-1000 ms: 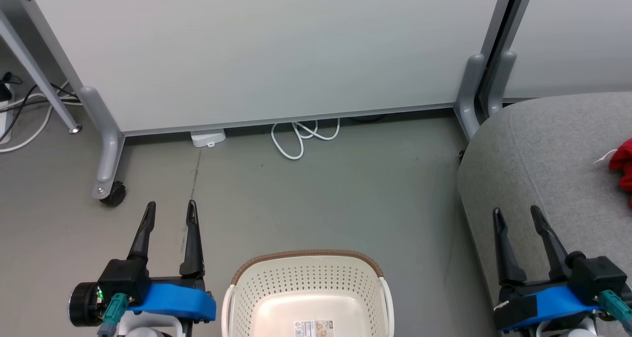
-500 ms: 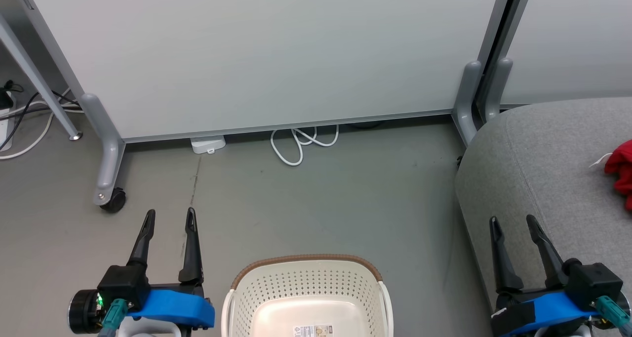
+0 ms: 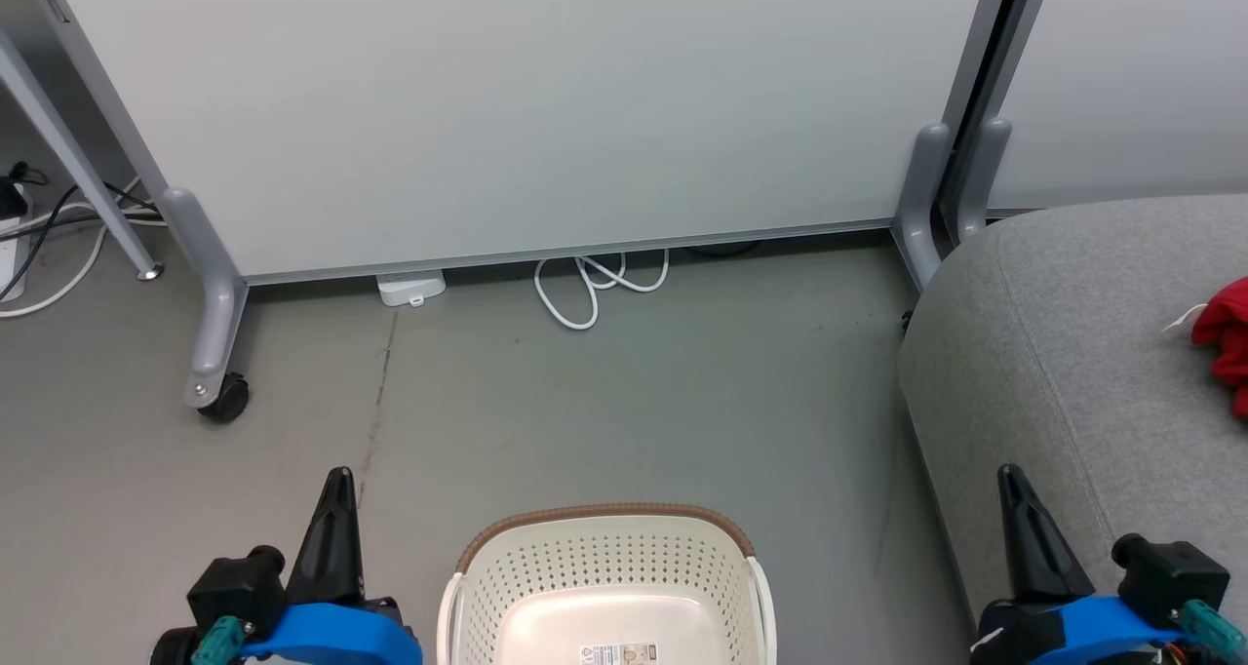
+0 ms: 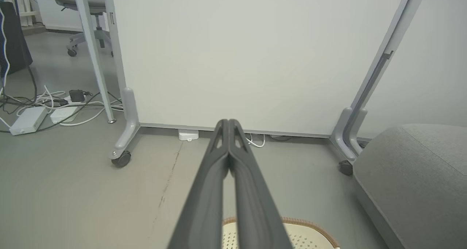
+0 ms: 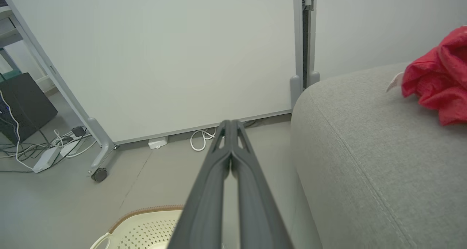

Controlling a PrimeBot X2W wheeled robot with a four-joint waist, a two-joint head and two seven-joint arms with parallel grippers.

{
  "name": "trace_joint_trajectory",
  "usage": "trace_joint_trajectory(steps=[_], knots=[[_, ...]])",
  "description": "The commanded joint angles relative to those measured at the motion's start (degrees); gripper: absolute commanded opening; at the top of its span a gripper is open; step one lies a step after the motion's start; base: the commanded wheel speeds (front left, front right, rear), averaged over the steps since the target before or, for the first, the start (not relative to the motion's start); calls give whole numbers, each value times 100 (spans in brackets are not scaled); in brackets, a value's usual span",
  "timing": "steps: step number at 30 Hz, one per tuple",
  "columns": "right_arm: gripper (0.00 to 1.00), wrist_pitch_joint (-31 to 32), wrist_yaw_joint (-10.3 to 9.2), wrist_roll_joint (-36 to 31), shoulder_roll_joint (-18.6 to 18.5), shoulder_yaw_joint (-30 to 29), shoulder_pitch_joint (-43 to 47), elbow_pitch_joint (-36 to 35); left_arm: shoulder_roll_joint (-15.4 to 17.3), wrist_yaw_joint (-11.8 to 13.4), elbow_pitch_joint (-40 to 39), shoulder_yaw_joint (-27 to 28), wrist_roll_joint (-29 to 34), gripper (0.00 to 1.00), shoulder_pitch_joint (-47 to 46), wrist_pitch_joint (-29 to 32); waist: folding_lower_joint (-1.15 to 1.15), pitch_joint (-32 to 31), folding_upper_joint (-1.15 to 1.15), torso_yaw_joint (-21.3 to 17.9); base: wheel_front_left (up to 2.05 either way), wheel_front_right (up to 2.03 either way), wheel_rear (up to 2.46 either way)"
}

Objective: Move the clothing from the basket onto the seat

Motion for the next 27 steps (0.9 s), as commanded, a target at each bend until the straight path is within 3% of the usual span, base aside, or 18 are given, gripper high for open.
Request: trace_joint_trajectory(steps=[1,27], knots=[[0,62,0,304,-17,-30,-108,-86,6,-14,-96,74,-297,0,-152,60,0,1,0,-5,0,0,0],[0,679,0,2844,-26,-108,-261,-142,7,-97,-234,308,-2854,0,-268,668,0,-4,0,-67,0,0,0]])
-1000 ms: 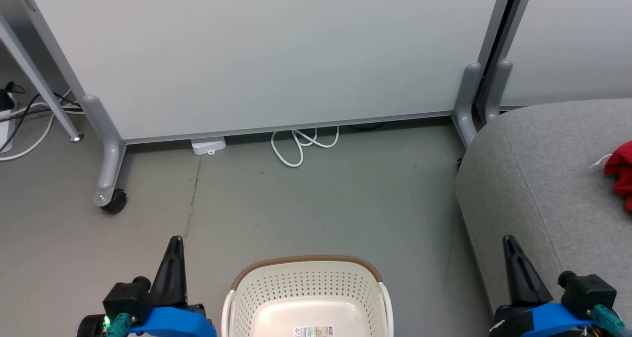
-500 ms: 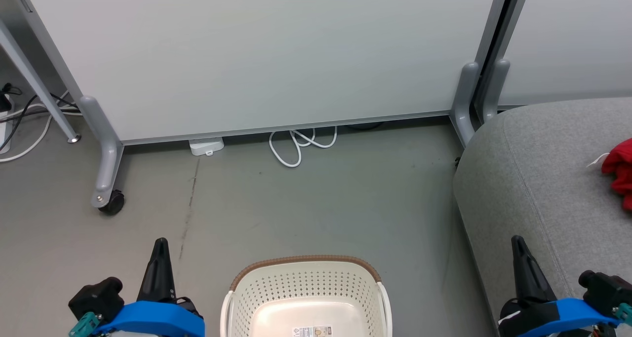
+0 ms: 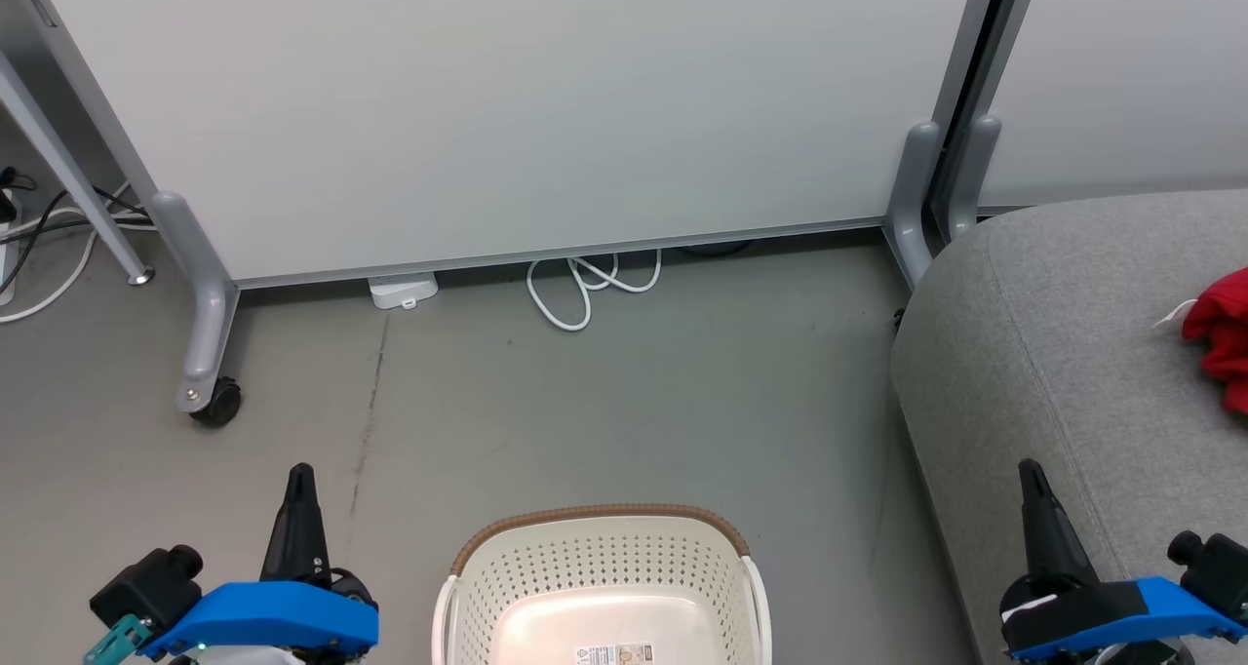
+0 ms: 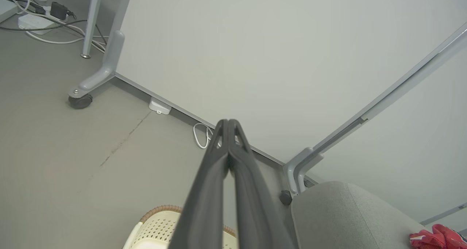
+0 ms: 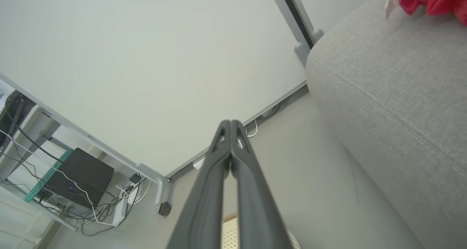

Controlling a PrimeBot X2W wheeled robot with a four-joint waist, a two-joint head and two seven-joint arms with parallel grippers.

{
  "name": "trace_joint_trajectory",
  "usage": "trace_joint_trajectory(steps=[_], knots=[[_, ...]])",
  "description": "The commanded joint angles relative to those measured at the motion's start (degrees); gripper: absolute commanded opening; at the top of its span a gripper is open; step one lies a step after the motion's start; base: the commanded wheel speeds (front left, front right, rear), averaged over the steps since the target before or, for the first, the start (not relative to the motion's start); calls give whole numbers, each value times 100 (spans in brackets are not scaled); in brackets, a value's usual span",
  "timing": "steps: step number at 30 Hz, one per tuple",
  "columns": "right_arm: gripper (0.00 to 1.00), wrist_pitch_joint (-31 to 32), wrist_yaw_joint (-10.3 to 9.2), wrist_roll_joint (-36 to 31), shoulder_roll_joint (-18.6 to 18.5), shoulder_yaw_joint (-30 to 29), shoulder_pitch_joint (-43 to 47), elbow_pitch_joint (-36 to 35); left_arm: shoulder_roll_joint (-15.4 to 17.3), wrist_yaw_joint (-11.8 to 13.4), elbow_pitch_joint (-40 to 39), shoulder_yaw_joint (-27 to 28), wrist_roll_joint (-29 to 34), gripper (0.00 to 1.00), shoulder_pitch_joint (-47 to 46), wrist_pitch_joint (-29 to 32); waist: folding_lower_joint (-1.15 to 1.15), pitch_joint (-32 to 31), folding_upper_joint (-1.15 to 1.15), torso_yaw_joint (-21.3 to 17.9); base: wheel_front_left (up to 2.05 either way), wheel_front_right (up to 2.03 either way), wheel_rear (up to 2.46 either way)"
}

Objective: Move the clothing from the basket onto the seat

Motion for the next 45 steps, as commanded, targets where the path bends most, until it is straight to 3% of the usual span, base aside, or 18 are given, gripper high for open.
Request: trace_joint_trajectory(steps=[1,45], knots=[[0,57,1,257,-25,-26,-193,-97,8,-28,-96,38,-247,0,-172,54,0,0,0,-4,0,0,0],[0,791,2,3150,-37,-141,-373,-113,10,-126,-206,347,-3159,0,-327,786,0,-8,0,-108,0,0,0]])
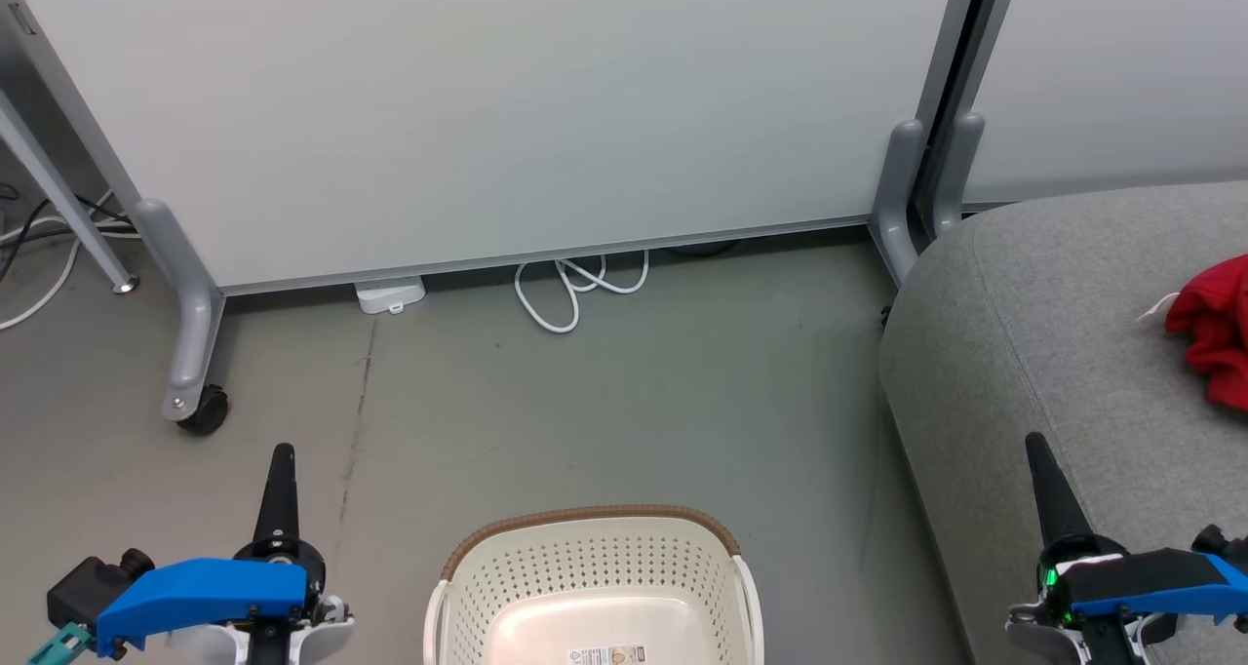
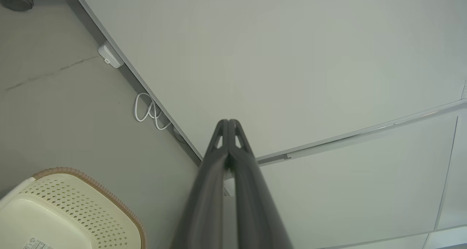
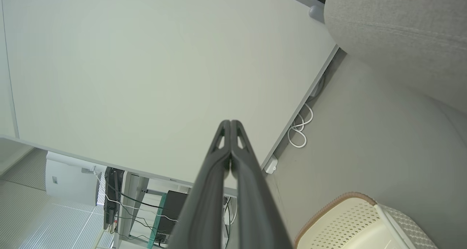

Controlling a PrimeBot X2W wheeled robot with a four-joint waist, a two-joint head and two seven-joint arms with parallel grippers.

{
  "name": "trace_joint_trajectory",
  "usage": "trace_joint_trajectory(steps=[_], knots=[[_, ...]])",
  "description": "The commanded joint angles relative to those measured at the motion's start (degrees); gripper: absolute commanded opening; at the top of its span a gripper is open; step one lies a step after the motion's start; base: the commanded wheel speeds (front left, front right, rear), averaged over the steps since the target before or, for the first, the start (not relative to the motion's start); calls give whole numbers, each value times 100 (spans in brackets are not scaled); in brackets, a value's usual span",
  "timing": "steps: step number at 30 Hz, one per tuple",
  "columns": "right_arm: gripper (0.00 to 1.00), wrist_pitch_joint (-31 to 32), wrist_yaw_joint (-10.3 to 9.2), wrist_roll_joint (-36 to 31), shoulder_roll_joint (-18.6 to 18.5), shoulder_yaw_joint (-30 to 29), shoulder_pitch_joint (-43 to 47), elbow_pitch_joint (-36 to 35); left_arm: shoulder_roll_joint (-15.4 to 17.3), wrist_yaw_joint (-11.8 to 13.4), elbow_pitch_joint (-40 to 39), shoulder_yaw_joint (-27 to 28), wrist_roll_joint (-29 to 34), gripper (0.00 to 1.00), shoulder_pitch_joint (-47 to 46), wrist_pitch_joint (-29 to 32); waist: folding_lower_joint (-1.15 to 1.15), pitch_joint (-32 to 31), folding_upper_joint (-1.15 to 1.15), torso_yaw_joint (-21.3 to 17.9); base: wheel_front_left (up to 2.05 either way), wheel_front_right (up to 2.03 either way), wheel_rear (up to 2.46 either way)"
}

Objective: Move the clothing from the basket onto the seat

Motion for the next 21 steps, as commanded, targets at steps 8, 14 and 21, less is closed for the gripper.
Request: trace_joint_trajectory(steps=[8,14,21], knots=[[0,128,2,510,-34,-29,-134,-54,9,-52,-75,72,-509,0,-143,126,0,-1,0,-20,0,0,0],[0,218,2,858,-36,-43,-162,-55,9,-59,-87,113,-860,0,-160,216,0,-3,0,-37,0,0,0],[0,303,2,1184,-37,-56,-167,-54,9,-72,-98,152,-1188,0,-179,304,0,-4,0,-54,0,0,0]])
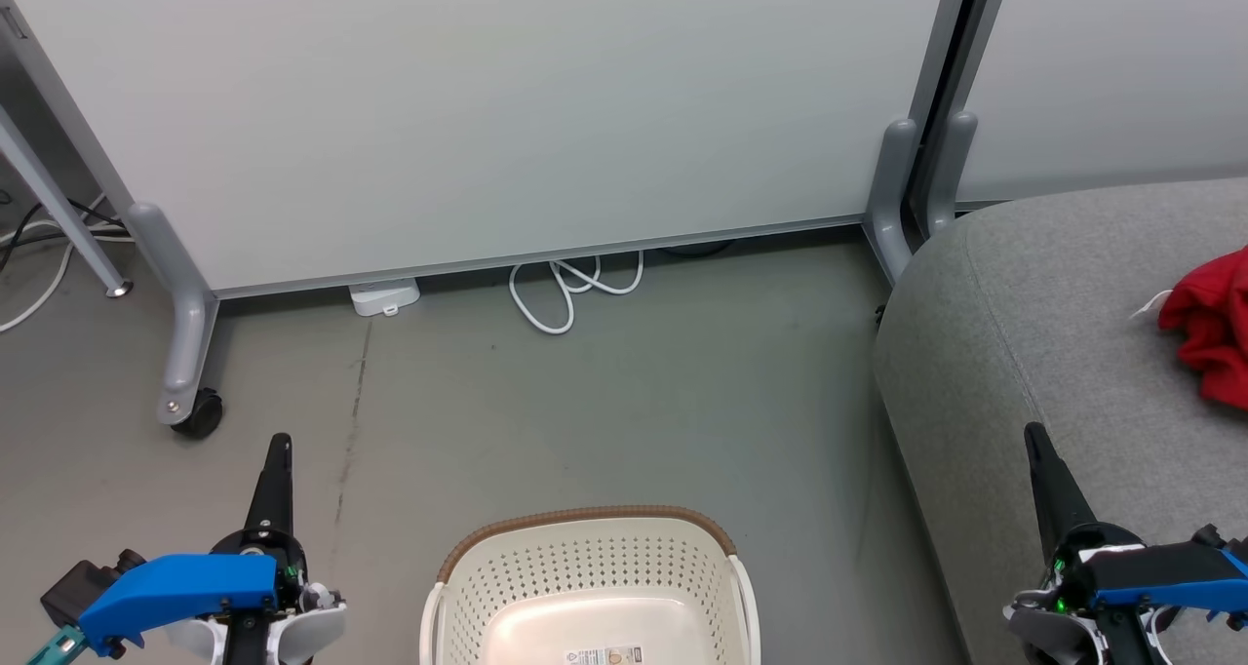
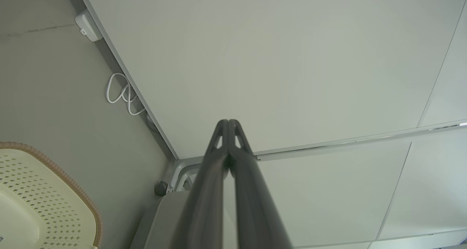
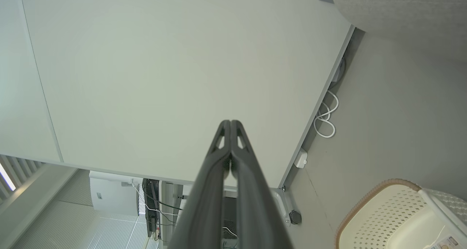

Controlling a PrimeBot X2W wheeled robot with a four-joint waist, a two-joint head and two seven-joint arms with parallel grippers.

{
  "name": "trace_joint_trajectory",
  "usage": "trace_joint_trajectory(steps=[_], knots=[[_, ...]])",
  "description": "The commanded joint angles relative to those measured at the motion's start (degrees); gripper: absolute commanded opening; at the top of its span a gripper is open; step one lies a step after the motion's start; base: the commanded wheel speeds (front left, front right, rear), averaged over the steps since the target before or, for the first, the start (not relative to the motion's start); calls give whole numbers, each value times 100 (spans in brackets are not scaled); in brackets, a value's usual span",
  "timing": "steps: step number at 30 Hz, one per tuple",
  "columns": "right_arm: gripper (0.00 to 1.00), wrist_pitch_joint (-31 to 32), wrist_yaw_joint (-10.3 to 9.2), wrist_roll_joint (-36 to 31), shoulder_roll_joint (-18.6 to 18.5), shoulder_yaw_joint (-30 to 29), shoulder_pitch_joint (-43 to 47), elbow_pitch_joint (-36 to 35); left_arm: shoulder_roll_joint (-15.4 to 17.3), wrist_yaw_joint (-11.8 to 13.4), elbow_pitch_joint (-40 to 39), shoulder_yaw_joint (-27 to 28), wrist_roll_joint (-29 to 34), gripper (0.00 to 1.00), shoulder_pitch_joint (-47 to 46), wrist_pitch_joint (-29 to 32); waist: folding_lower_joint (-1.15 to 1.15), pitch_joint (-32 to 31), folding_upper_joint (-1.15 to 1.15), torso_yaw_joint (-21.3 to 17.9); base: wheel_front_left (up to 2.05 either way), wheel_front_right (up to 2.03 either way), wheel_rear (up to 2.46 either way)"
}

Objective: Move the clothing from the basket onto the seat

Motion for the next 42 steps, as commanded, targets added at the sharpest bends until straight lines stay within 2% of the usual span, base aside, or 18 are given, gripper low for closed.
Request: trace_joint_trajectory(steps=[1,27,42], knots=[[0,45,2,134,-33,-17,-82,-34,8,-37,-47,49,-132,0,-112,43,0,0,0,-4,0,0,0],[0,318,2,1200,-38,-59,-153,-35,8,-81,-83,152,-1204,0,-154,319,0,-5,0,-66,0,0,0],[0,317,2,1174,-37,-56,-149,-34,8,-66,-79,148,-1178,0,-146,315,0,-5,0,-66,0,0,0]])
